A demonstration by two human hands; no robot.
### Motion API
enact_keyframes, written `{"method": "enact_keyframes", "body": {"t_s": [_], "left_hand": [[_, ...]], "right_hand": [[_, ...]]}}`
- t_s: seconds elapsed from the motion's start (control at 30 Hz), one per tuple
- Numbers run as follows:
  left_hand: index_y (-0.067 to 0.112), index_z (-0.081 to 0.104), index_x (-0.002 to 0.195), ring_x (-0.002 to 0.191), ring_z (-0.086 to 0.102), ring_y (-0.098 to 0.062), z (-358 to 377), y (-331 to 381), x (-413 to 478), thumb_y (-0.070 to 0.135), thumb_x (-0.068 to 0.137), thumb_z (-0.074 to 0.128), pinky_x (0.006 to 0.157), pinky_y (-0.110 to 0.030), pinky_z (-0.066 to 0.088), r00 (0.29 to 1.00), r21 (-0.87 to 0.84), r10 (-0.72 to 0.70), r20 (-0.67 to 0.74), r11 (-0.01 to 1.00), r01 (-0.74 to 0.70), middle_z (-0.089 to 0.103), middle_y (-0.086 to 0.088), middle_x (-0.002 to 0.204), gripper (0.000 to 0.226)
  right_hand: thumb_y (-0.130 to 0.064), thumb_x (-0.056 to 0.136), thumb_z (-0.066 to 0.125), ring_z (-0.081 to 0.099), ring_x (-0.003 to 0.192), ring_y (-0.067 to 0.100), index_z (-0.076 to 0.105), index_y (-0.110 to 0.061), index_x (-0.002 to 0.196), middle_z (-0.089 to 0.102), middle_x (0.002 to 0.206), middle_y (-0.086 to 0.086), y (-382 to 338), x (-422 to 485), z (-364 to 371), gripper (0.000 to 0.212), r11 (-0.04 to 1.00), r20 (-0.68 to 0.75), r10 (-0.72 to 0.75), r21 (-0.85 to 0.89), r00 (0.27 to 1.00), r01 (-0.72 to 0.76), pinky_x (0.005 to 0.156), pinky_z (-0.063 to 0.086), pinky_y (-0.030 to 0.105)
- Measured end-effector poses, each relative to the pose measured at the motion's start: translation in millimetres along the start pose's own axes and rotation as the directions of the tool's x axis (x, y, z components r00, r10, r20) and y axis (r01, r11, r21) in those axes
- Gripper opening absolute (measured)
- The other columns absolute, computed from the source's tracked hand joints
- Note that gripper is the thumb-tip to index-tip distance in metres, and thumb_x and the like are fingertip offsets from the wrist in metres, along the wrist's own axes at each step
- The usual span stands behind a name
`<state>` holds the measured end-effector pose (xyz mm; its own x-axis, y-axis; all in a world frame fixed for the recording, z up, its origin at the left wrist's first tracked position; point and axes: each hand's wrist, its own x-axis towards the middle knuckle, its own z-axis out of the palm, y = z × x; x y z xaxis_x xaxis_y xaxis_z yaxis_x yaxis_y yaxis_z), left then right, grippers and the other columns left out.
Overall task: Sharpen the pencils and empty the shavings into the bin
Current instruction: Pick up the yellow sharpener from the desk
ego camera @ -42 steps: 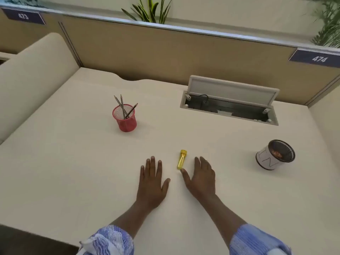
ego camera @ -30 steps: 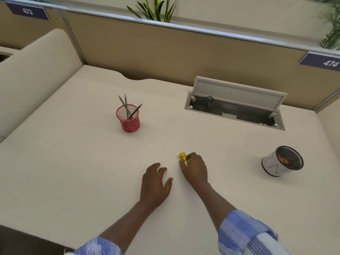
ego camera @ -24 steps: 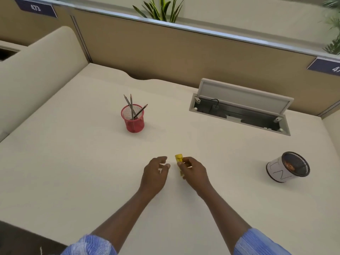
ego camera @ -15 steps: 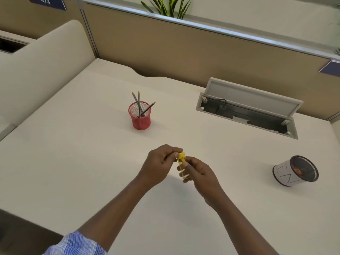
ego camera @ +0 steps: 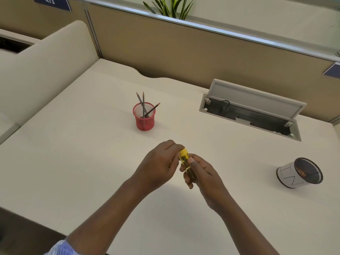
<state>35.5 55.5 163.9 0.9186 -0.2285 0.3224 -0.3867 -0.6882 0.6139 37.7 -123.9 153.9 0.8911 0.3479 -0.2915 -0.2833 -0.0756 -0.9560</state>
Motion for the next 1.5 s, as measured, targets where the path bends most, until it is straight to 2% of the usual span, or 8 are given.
{"method": "enact_keyframes", "body": {"t_s": [0.27, 0.5, 0.67, 0.8, 1.1, 1.27, 1.37, 1.5], "left_hand": [[0.007, 0.066, 0.127, 0.087, 0.061, -0.012, -10, -1, 1, 0.013, 0.103, 0.053, 0.077, -0.029, 0.053, 1.000, -0.122, -0.028, -0.008, 0.992, 0.027, 0.062, -0.001, 0.107, 0.028], [0.004, 0.076, 0.116, 0.082, 0.068, -0.013, -14, -2, 8, 0.005, 0.097, 0.066, 0.075, -0.016, 0.054, 0.971, -0.248, -0.197, -0.136, 0.956, 0.159, 0.071, -0.004, 0.094, 0.021], [0.008, 0.078, 0.112, 0.088, 0.071, -0.004, -12, -2, 7, 0.005, 0.095, 0.070, 0.074, -0.010, 0.054, 0.922, -0.383, -0.359, -0.146, 0.879, 0.282, 0.079, 0.000, 0.096, 0.020], [0.007, 0.078, 0.109, 0.090, 0.072, -0.005, -13, 0, 7, 0.001, 0.090, 0.071, 0.077, -0.010, 0.054, 0.929, -0.365, -0.328, -0.173, 0.897, 0.249, 0.079, 0.001, 0.096, 0.021], [0.006, 0.078, 0.103, 0.086, 0.071, -0.009, -13, -6, 8, -0.003, 0.091, 0.065, 0.075, -0.011, 0.055, 0.936, -0.284, -0.276, -0.218, 0.936, 0.209, 0.078, -0.002, 0.091, 0.020], [0.015, 0.079, 0.105, 0.084, 0.076, -0.020, -18, -18, 14, 0.001, 0.099, 0.057, 0.074, -0.033, 0.063, 0.878, -0.503, -0.465, -0.109, 0.788, 0.355, 0.080, -0.003, 0.087, 0.026], [0.020, 0.075, 0.110, 0.082, 0.077, -0.023, -20, -21, 17, 0.004, 0.103, 0.056, 0.070, -0.030, 0.062, 0.839, -0.633, -0.541, -0.055, 0.669, 0.390, 0.080, -0.007, 0.084, 0.026], [0.021, 0.075, 0.105, 0.079, 0.078, -0.022, -18, -19, 15, 0.008, 0.104, 0.056, 0.068, -0.030, 0.061, 0.768, -0.794, -0.640, 0.027, 0.452, 0.405, 0.081, -0.008, 0.083, 0.023]], "right_hand": [[-0.037, 0.100, 0.052, 0.057, 0.072, 0.012, 0.069, -0.031, 0.113, 0.068, 0.092, -0.006, -2, 4, 5, 0.022, 0.988, -0.006, -0.105, -0.115, 0.994, 0.103, 0.064, 0.049, 0.027], [-0.026, 0.095, 0.063, 0.066, 0.082, 0.020, 0.058, -0.031, 0.112, 0.067, 0.100, -0.007, 0, 10, 13, 0.019, 0.944, -0.140, -0.262, -0.241, 0.955, 0.224, 0.069, 0.057, 0.040], [-0.023, 0.093, 0.061, 0.059, 0.077, 0.007, 0.053, -0.034, 0.108, 0.063, 0.098, -0.017, -2, 15, 19, 0.020, 0.899, -0.177, -0.352, -0.337, 0.919, 0.280, 0.062, 0.047, 0.015], [-0.034, 0.101, 0.060, 0.064, 0.079, 0.018, 0.056, -0.035, 0.111, 0.067, 0.097, -0.012, -3, 18, 21, 0.010, 0.924, -0.154, -0.275, -0.315, 0.949, 0.217, 0.067, 0.054, 0.037], [-0.034, 0.096, 0.063, 0.067, 0.096, 0.016, 0.060, -0.031, 0.113, 0.072, 0.102, -0.007, 3, 19, 21, 0.017, 0.961, -0.104, -0.218, -0.197, 0.970, 0.195, 0.081, 0.056, 0.042], [-0.023, 0.099, 0.065, 0.065, 0.109, 0.014, 0.065, -0.028, 0.116, 0.072, 0.113, -0.006, 8, 21, 19, 0.018, 0.985, -0.045, -0.151, -0.094, 0.988, 0.146, 0.099, 0.055, 0.045], [-0.028, 0.097, 0.066, 0.065, 0.115, 0.026, 0.067, -0.026, 0.116, 0.072, 0.118, 0.001, 10, 24, 23, 0.019, 0.995, -0.025, -0.097, -0.039, 0.995, 0.096, 0.106, 0.052, 0.051], [-0.024, 0.099, 0.066, 0.068, 0.120, 0.028, 0.066, -0.019, 0.119, 0.071, 0.127, 0.005, 10, 28, 30, 0.022, 0.995, 0.024, -0.057, 0.077, 0.998, 0.055, 0.106, 0.053, 0.045]]}}
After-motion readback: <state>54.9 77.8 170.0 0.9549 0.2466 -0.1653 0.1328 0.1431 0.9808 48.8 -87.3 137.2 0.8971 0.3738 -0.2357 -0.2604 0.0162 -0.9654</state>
